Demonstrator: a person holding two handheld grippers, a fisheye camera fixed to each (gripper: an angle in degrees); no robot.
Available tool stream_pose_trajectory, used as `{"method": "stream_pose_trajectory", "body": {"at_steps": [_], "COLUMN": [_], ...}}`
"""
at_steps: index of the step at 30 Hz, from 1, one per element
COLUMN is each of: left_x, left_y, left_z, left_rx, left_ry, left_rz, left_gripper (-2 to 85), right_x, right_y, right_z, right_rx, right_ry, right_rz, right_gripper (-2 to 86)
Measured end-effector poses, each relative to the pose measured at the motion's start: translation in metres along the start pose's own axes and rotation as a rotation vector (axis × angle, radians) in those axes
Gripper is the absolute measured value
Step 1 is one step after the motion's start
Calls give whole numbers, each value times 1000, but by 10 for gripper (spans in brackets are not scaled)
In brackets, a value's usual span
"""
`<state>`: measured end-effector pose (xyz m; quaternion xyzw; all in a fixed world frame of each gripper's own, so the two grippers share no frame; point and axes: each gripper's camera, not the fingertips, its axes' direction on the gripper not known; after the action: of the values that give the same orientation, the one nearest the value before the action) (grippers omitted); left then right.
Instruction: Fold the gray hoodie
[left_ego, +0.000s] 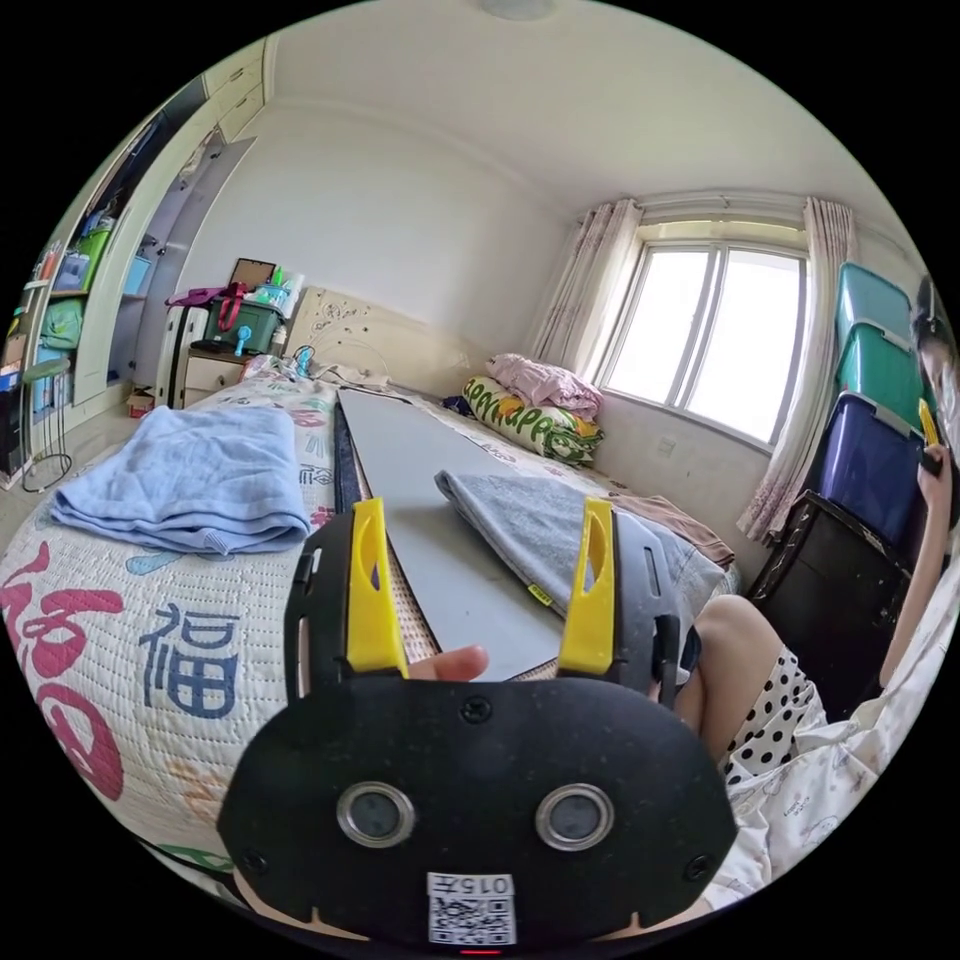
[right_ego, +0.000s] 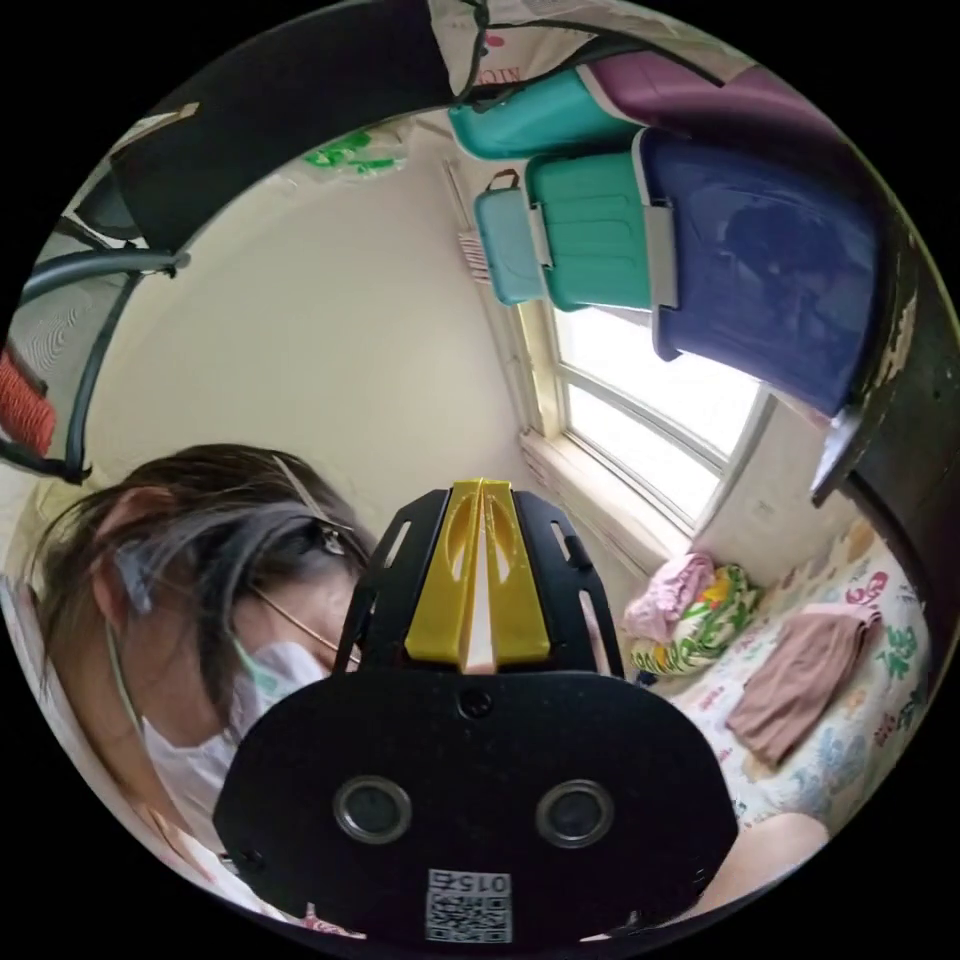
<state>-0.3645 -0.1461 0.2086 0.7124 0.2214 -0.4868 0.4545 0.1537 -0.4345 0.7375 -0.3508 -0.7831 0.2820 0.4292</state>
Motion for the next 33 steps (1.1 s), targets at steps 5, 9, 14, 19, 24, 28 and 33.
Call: {"method": "stream_pose_trajectory", "body": {"at_steps": [5, 9, 14, 19, 24, 28, 33], "left_x": [7, 12, 43, 58, 55, 41, 39], "left_y": [-1, -2, -10, -25, -55, -91, -110], "left_z": [-1, -2, -3, 11, 50, 89, 137], "left_rx": [16, 27, 10, -25, -224, -291, -474], "left_ry": [27, 40, -13, -35, 14, 108, 109], "left_rz": [-23, -50, 69, 43, -117, -212, -221], "left_gripper": [253, 252, 265, 264, 243, 237, 240], "right_x": [-51, -62, -77, -63, -10, 112, 256], "right_y": [23, 42, 89, 146, 237, 390, 580], "right_z": [8, 30, 74, 141, 236, 393, 498], "right_rx": [97, 72, 33, -89, -268, -865, -1412], "right_ry": [-120, -181, -219, -300, -207, -66, 22], "right_rz": [-11, 30, 21, 20, -166, -237, -206], "right_gripper": [-6, -6, -5, -1, 37, 116, 164]}}
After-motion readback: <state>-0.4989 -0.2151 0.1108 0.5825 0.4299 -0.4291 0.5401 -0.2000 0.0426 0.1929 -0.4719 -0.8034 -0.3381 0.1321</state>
